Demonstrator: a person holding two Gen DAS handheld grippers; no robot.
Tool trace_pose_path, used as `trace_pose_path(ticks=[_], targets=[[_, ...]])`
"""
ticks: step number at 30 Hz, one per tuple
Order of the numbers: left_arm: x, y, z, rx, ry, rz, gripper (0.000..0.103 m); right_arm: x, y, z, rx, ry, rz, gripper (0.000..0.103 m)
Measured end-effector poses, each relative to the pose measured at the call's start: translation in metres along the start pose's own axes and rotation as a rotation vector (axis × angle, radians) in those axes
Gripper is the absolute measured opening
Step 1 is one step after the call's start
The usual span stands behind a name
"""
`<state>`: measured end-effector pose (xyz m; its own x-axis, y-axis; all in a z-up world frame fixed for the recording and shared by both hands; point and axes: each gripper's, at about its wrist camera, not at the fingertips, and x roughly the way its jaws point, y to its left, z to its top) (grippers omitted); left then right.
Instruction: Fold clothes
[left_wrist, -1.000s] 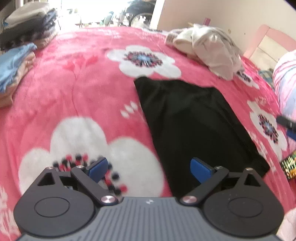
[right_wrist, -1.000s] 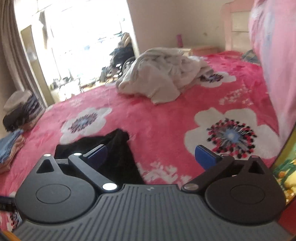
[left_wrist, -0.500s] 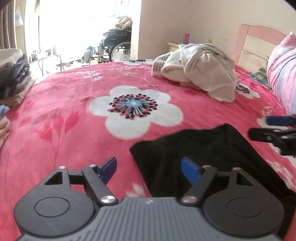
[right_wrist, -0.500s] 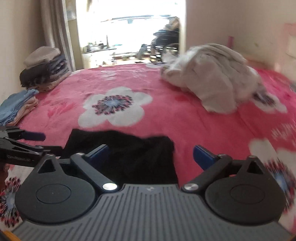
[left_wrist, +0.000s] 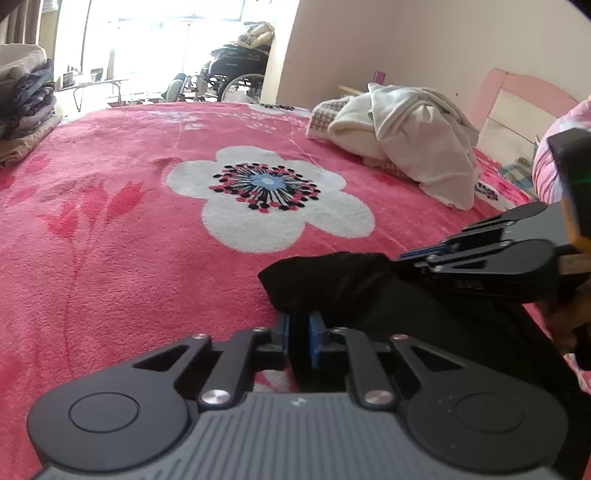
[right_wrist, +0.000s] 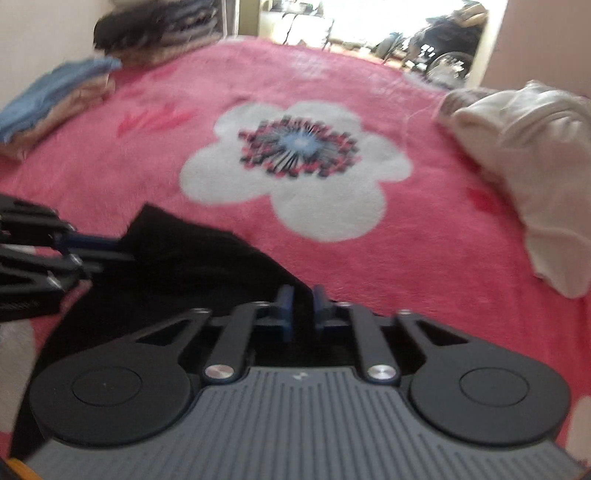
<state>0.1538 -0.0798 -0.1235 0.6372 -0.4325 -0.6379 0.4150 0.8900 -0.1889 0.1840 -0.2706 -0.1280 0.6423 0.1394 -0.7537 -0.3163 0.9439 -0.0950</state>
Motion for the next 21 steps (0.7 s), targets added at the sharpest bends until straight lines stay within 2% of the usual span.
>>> trace_pose_path(ticks=[6, 8, 11, 14, 16, 17, 21], targets=[[-0.002, 0.011, 0.001, -0.050, -0.006, -0.001, 0.006, 0.003, -0.009, 0.008, 0.076, -0.044, -0.061, 0.002], [-0.003, 0.013, 0.001, -0.051, -0.013, -0.001, 0.007, -0.011, -0.008, 0.011, 0.090, -0.073, -0.034, 0.003], [0.001, 0.015, 0.001, -0.061, -0.011, 0.016, 0.007, -0.027, -0.002, 0.013, 0.114, -0.080, 0.057, 0.003], [0.004, 0.015, 0.002, -0.069, -0.005, 0.025, 0.006, -0.018, 0.011, 0.011, 0.145, -0.026, 0.174, 0.003], [0.006, 0.013, 0.001, -0.054, -0.004, 0.035, 0.006, 0.003, 0.023, 0.008, 0.133, 0.006, 0.180, 0.003], [0.006, 0.013, 0.001, -0.047, -0.005, 0.040, 0.006, 0.013, 0.026, 0.008, 0.149, -0.010, 0.176, 0.002], [0.006, 0.010, 0.000, -0.022, -0.010, 0.053, 0.007, 0.033, 0.011, 0.020, 0.362, -0.084, 0.190, 0.000]])
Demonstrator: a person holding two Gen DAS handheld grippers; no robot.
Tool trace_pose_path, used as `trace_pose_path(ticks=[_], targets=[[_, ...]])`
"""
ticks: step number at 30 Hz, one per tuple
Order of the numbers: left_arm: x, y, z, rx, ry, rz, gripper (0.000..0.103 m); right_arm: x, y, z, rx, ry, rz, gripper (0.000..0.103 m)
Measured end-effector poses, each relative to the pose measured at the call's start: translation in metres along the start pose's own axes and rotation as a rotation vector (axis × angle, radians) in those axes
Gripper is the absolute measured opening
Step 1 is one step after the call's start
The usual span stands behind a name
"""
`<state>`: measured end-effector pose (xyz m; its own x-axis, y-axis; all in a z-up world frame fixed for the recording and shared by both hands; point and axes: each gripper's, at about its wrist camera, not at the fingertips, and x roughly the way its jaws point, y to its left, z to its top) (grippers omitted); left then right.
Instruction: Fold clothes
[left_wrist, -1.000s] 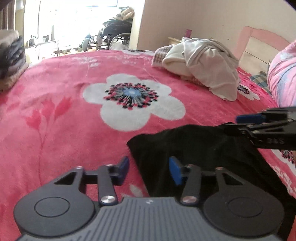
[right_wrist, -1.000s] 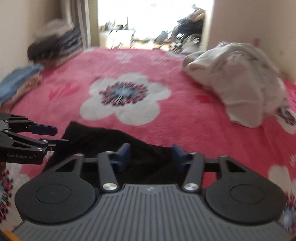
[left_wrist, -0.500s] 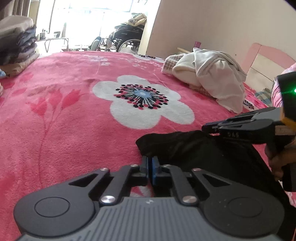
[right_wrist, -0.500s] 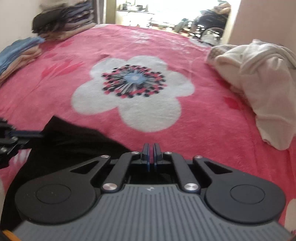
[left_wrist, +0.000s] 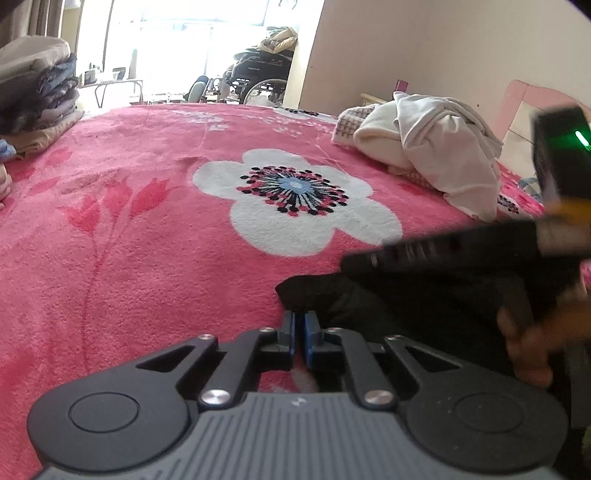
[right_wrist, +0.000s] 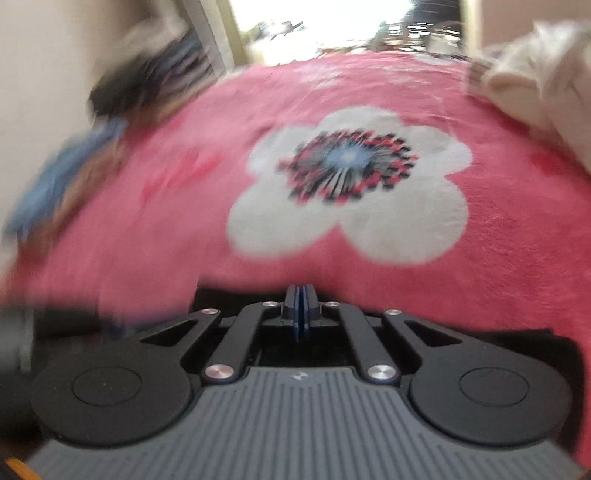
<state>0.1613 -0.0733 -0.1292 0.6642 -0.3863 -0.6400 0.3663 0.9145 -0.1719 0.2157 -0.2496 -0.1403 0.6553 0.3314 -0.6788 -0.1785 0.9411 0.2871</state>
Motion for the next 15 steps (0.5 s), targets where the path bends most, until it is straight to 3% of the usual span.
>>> trace_pose_path(ticks=[3, 7, 10, 13, 15], targets=[[-0.001, 0.001, 0.000, -0.007, 0.000, 0.003, 0.007, -0.023, -0.011, 0.007, 0.077, -0.053, -0.028, 0.004], [0.001, 0.001, -0.001, -0.016, 0.002, 0.012, 0.009, -0.085, -0.033, -0.002, 0.106, -0.099, -0.126, 0.005], [0.002, 0.000, -0.002, -0.026, 0.003, 0.024, 0.010, -0.111, -0.047, -0.022, 0.114, -0.033, -0.187, 0.005], [0.001, -0.002, -0.003, -0.019, 0.002, 0.036, 0.010, -0.103, -0.054, -0.043, 0.101, 0.037, -0.219, 0.005], [0.001, -0.003, -0.004, -0.013, 0.002, 0.041, 0.011, -0.091, -0.062, -0.049, 0.105, 0.036, -0.237, 0.000]])
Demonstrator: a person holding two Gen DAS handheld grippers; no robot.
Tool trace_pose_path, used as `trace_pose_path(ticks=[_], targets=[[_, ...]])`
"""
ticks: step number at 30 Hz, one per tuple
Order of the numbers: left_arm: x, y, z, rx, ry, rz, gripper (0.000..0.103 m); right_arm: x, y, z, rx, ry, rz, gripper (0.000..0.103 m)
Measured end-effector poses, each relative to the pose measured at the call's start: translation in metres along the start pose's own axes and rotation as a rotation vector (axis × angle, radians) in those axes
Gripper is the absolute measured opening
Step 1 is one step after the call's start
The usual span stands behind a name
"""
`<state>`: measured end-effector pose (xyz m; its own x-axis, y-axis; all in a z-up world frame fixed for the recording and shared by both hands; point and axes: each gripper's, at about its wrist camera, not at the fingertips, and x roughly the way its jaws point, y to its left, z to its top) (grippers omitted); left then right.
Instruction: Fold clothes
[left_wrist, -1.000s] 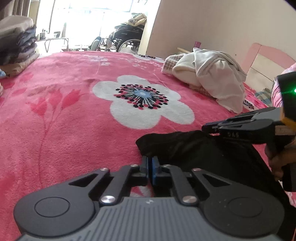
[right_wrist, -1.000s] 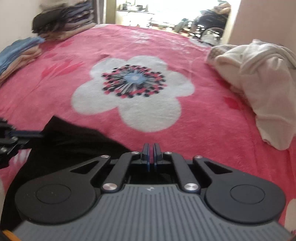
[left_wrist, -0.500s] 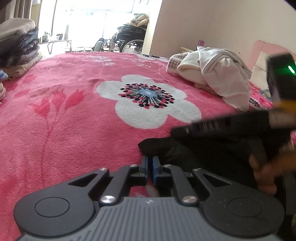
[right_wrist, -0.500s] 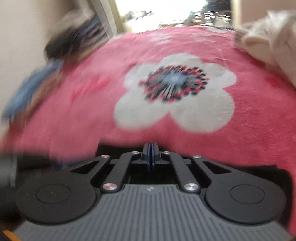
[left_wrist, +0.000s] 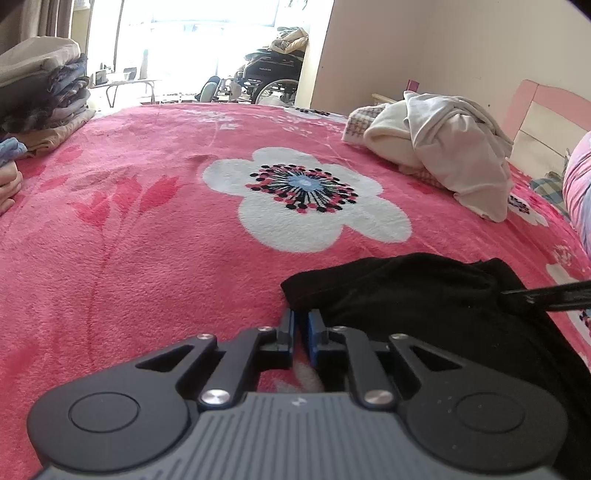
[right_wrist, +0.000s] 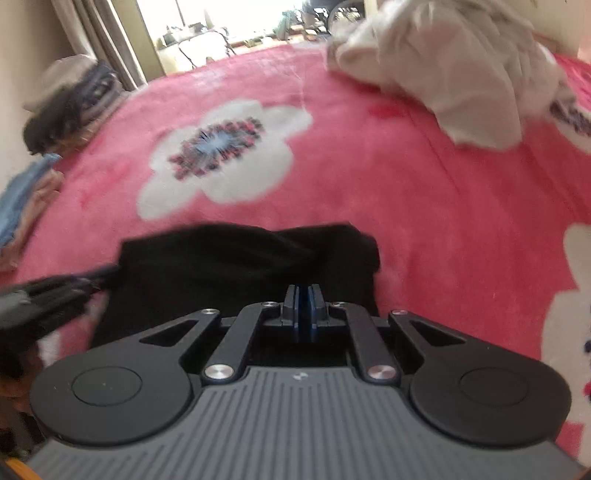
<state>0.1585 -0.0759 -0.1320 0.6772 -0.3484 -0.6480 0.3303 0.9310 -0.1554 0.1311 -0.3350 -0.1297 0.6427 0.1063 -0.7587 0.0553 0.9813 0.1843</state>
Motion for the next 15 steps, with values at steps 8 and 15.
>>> trace_pose_path(ticks=[8, 15], targets=[[-0.001, -0.004, -0.001, 0.017, -0.005, 0.023, 0.011, 0.013, -0.013, 0.026, 0.041, -0.119, -0.102, 0.005], [-0.001, -0.008, -0.003, 0.038, -0.012, 0.039, 0.012, 0.022, -0.011, 0.019, 0.018, -0.046, -0.025, 0.000]])
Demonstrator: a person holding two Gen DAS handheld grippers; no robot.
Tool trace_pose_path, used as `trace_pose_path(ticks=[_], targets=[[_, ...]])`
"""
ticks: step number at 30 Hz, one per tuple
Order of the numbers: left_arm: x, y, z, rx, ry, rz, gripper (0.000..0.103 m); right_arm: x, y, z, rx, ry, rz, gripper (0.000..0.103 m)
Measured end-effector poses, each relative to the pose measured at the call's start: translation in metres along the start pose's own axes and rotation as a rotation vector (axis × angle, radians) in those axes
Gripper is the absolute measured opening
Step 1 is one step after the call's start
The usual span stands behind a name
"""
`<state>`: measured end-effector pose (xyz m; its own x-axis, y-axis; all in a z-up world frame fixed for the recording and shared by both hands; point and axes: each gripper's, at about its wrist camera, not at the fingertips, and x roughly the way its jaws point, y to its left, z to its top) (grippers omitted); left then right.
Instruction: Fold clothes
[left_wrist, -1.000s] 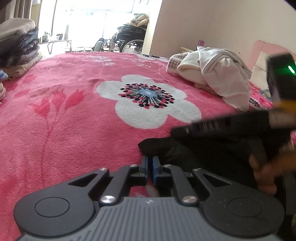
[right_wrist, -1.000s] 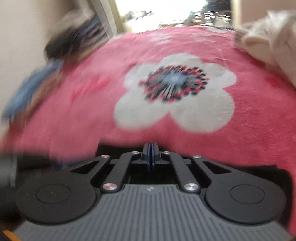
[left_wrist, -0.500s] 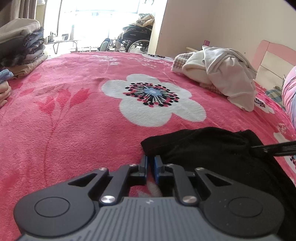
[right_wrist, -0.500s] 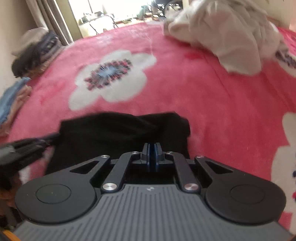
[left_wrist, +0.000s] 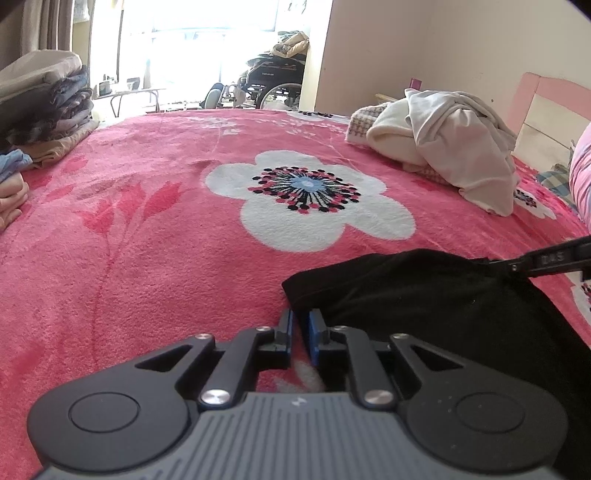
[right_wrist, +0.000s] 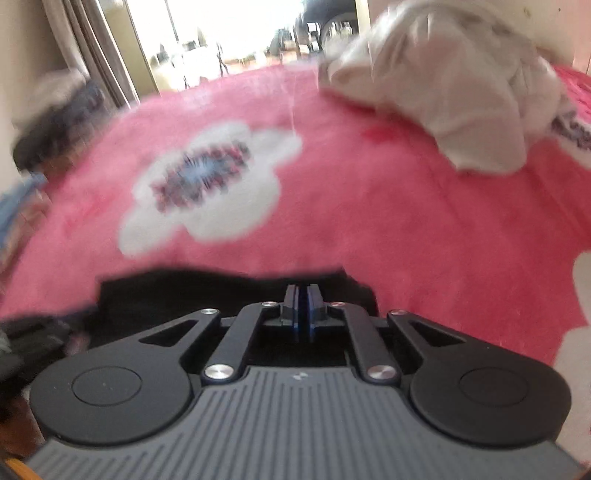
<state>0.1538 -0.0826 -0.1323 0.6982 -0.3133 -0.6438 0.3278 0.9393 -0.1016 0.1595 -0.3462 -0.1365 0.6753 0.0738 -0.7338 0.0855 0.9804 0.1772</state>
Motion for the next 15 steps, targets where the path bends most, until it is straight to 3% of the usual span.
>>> trace_pose_path(ticks=[3, 5, 7, 11, 15], targets=[[-0.002, 0.001, 0.004, 0.027, 0.011, -0.010, 0.015, -0.003, -0.022, 0.008, 0.128, -0.046, -0.025, 0.001], [-0.007, 0.007, 0.008, 0.010, 0.010, -0.017, 0.022, -0.024, -0.024, 0.011, 0.118, -0.083, -0.056, 0.006], [-0.016, 0.016, 0.011, -0.028, -0.006, -0.009, 0.020, -0.048, -0.025, 0.006, 0.103, -0.079, -0.040, 0.006], [-0.040, 0.021, 0.014, -0.057, -0.061, -0.023, 0.020, -0.091, -0.024, -0.023, 0.102, -0.034, -0.020, 0.006], [-0.053, -0.003, 0.004, 0.011, -0.027, -0.098, 0.020, -0.101, -0.004, -0.061, 0.053, 0.009, -0.005, 0.006]])
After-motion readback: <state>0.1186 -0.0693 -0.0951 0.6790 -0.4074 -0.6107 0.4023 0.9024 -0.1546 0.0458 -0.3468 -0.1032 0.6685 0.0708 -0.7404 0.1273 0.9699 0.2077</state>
